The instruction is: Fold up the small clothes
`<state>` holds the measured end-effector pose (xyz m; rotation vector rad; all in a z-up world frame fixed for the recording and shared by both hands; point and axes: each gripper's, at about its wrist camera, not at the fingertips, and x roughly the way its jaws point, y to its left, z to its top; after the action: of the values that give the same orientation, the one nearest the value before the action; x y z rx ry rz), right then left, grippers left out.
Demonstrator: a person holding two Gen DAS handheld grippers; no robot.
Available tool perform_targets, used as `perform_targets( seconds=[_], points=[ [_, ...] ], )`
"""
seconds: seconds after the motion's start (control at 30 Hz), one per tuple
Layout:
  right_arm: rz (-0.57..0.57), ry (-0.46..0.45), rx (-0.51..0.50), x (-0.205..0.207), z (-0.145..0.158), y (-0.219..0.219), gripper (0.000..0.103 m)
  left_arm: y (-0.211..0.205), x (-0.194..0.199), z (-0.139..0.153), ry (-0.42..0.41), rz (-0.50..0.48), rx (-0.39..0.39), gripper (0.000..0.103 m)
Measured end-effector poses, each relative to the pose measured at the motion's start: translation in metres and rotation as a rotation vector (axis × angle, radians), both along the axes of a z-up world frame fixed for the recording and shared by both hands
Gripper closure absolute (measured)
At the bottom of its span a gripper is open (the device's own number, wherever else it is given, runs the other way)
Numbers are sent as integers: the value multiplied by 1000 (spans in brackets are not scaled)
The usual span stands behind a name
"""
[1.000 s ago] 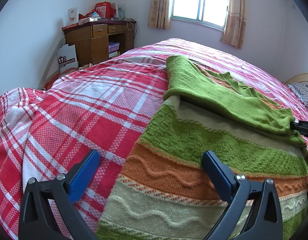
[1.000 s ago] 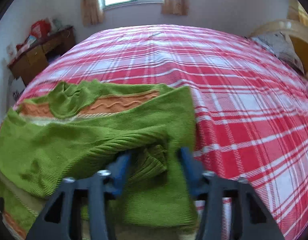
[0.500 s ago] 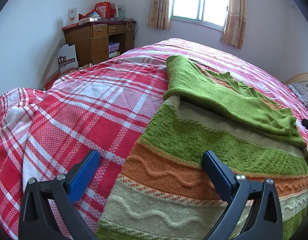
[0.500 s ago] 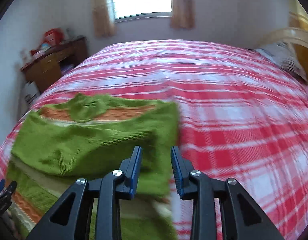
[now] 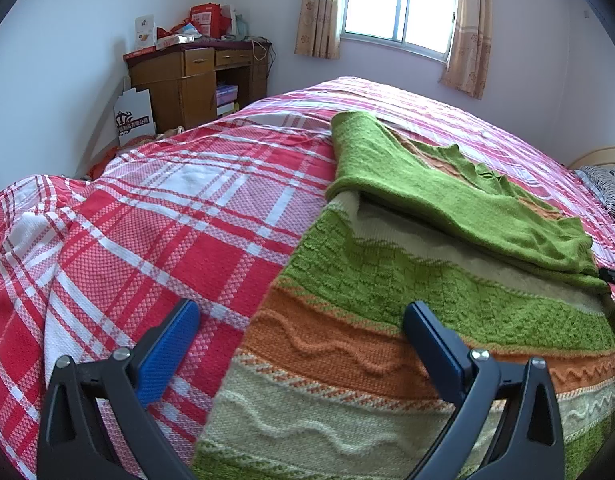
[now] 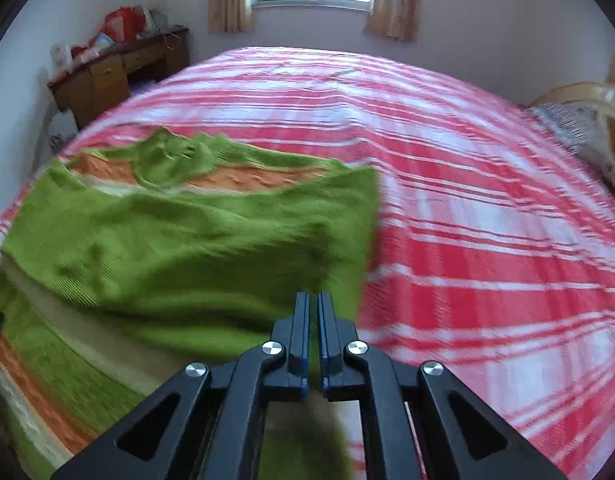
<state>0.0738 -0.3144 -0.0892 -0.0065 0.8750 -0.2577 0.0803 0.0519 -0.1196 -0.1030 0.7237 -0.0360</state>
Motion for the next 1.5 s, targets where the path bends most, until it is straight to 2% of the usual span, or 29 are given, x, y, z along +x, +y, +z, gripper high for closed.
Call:
perform_targets(
  seconds=[0.1,0.2,0.3,0.37,0.5,0.53,0.57,0.63,0.73,0.8,0.87,0.93,1.07,1.13,1.17,1.2,1.27,1.37,1.43,1.5],
  points=[
    [-13,2,24,-14,-3,-14,100,0,0,0,1,0,0,0],
    [-47,-72,76,-21,14,-19,99,0,0,0,0,0,2,0],
    [2,-133,157,-13,29,-5,99,0,0,0,0,0,0,0],
    [40,-100,157,3,25,10,99,0,0,0,0,0,1,0],
    [99,-27,185,31,-3,32,99,0,0,0,1,-1,0,0],
    [107,-1,157,35,-12,36,99,0,0,0,1,-1,-1,0],
    [117,-15,125,32,-13,40,99,0,0,0,1,-1,-2,0],
    [121,35,89,30,-12,42,99,0,0,0,0,-1,-2,0],
    [105,84,119,18,-11,30,99,-1,0,0,1,-2,0,0],
    [101,123,130,3,-12,26,99,0,1,0,5,-7,-2,0],
    [91,114,105,-19,-7,22,99,1,0,0,18,-27,5,0],
    [47,148,79,-48,1,18,98,1,-2,1,30,-58,26,0],
    [84,-16,109,-141,35,17,97,8,-31,5,41,-111,69,0],
    [77,-60,119,-181,43,16,75,14,-47,7,35,-123,68,0],
    [64,-73,146,-208,44,15,40,17,-57,9,28,-133,69,0],
    [56,-81,162,-222,43,15,23,20,-67,10,24,-145,74,0],
    [49,-106,190,-258,39,16,23,25,-82,15,24,-172,85,0],
    [78,-68,238,-286,25,24,23,33,-95,23,11,-188,84,0],
    [77,-47,258,-296,10,30,28,39,-102,32,-4,-177,84,0],
    [72,-14,289,-301,-5,35,44,45,-107,38,-23,-157,78,0]
  ],
)
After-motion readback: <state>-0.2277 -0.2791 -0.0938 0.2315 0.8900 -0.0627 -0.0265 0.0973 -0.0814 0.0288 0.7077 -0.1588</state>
